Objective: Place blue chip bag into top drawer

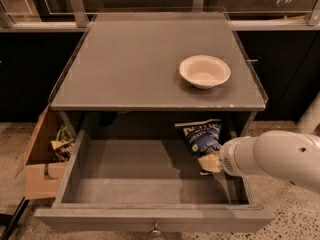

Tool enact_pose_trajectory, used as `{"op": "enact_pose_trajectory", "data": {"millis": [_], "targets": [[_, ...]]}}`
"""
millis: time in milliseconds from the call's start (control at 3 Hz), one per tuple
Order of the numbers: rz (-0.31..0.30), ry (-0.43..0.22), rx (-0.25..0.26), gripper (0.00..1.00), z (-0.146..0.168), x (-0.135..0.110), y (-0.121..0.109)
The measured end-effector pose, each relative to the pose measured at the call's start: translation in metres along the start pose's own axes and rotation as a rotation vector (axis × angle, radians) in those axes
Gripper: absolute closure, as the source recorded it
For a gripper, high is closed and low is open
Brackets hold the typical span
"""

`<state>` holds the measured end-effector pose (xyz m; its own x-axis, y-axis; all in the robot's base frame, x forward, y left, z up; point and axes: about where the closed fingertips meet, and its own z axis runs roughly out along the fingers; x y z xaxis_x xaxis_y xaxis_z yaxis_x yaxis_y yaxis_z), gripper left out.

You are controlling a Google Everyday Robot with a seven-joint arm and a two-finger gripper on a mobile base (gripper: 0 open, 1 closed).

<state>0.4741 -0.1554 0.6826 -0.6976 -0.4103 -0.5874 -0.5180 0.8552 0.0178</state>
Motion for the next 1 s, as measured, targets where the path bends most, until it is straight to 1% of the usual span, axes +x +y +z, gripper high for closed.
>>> {"op": "enact_pose_trajectory", "data": {"millis": [333, 667, 1000], "targets": [[0.045, 0.044, -0.034, 1.00, 0.033, 0.020, -0.005], [0.062, 0.074, -0.071, 1.00, 0.058, 0.031, -0.006], [0.067, 0.082, -0.081, 0.87, 0.064, 0.035, -0.005]]}}
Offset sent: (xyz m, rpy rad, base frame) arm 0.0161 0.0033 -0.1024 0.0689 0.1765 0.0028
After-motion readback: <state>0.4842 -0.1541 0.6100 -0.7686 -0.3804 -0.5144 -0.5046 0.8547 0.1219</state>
